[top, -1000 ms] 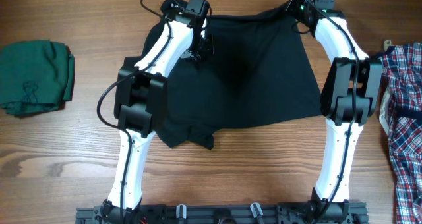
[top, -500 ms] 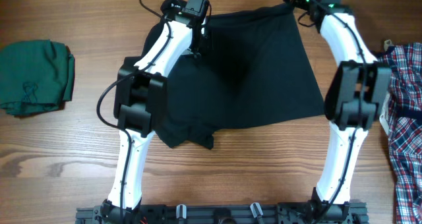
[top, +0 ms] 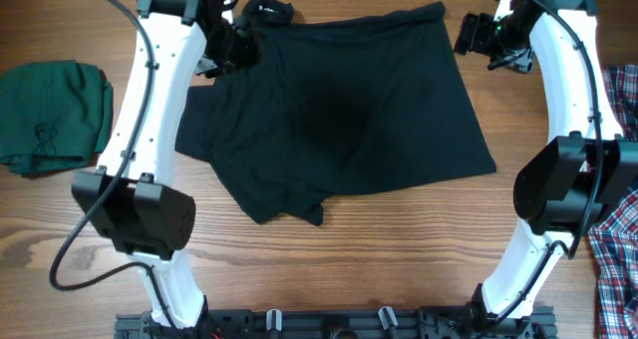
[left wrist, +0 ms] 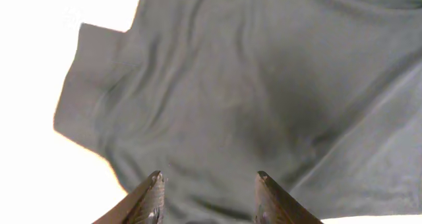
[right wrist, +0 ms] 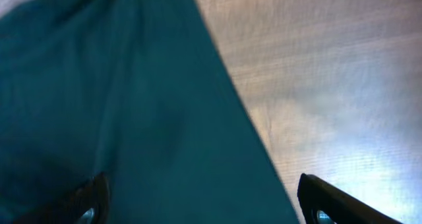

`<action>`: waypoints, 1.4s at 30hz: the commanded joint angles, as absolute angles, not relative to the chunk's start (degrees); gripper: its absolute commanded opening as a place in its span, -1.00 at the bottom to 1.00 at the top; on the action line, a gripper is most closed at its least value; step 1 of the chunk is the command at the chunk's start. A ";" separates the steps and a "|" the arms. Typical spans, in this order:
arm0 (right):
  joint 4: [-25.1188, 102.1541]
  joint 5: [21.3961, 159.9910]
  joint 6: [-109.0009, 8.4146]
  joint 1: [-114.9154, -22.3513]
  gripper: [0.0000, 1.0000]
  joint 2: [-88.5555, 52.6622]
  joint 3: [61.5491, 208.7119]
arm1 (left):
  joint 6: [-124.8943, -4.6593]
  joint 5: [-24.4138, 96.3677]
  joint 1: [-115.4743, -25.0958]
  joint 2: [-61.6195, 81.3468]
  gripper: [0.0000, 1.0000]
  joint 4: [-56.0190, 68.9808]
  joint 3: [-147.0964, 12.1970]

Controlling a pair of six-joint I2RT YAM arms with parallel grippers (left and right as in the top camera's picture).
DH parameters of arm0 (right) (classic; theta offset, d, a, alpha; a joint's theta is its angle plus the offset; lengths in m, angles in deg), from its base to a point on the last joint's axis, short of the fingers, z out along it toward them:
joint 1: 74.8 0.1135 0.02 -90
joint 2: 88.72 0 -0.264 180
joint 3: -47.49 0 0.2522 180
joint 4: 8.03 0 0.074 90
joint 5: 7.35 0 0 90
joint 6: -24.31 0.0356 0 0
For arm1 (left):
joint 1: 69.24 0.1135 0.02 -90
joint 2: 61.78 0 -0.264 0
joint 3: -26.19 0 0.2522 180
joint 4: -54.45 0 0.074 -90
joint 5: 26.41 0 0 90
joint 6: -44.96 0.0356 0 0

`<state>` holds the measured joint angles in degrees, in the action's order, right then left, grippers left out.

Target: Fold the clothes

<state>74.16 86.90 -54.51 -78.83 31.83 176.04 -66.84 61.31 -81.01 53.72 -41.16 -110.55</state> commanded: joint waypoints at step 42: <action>87.64 86.92 -58.18 -70.02 0.81 32.58 175.27 | -78.21 68.13 -73.68 43.73 -0.23 7.45 -48.02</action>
<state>87.97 86.90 -57.03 -70.06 31.83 176.01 -83.67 67.93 -76.22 42.88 4.17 -48.13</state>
